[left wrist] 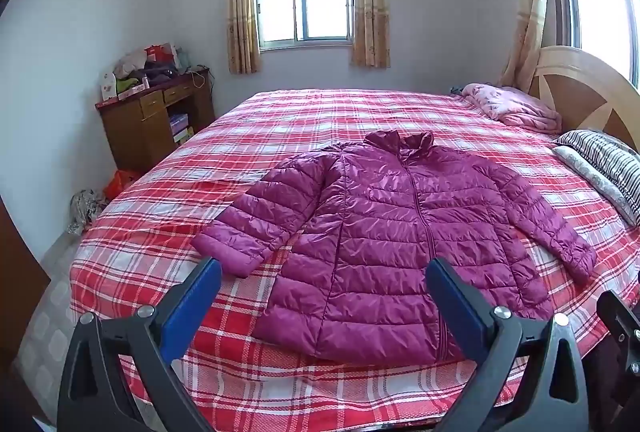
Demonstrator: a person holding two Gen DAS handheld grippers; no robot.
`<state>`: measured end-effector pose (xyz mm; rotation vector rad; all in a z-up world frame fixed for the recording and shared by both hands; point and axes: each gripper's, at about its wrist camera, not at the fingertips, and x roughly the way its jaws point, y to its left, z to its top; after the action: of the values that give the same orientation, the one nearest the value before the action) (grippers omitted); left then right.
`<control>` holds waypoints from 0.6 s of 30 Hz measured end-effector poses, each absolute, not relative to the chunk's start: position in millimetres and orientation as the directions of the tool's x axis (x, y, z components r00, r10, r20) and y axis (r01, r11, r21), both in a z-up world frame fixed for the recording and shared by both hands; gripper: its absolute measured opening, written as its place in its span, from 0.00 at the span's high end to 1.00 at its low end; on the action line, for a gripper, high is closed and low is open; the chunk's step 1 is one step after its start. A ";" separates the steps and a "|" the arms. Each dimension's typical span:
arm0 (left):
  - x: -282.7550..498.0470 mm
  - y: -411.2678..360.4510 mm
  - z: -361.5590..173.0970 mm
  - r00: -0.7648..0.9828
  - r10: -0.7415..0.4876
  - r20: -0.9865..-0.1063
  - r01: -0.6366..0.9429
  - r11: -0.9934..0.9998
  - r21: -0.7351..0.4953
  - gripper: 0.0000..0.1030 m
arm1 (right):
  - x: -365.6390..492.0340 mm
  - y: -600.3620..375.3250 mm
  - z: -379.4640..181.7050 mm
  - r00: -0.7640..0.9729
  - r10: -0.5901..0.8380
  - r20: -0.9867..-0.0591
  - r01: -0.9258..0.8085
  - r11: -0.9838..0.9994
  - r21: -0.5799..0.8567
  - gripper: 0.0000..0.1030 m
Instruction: Fold large clothes
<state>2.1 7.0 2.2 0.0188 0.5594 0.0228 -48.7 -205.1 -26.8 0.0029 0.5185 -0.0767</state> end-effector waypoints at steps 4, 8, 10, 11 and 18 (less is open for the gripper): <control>2.8 6.3 1.9 0.846 0.028 -0.533 -0.015 0.999 0.029 0.01 | -48.1 -205.4 -27.8 0.864 -0.070 -0.499 0.072 0.997 -0.016 0.00; 2.7 5.4 1.5 0.847 0.029 -0.531 -0.015 0.999 0.031 0.01 | -48.1 -204.8 -29.1 0.864 -0.069 -0.499 0.071 0.997 -0.015 0.00; 3.1 5.7 1.8 0.846 0.028 -0.532 -0.014 0.999 0.030 0.01 | -48.1 -204.7 -29.3 0.864 -0.069 -0.500 0.071 0.997 -0.016 0.00; 3.1 5.4 2.0 0.846 0.028 -0.533 -0.014 0.999 0.031 0.01 | -48.2 -204.7 -29.5 0.864 -0.069 -0.499 0.071 0.997 -0.016 0.00; 3.8 6.0 1.5 0.846 0.032 -0.532 -0.017 0.999 0.033 0.01 | -48.2 -205.0 -30.3 0.864 -0.069 -0.499 0.071 0.997 -0.014 0.00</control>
<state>3.8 6.0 1.5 0.0276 0.5616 0.0254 -48.2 -205.0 -30.3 0.0047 0.5232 -0.0731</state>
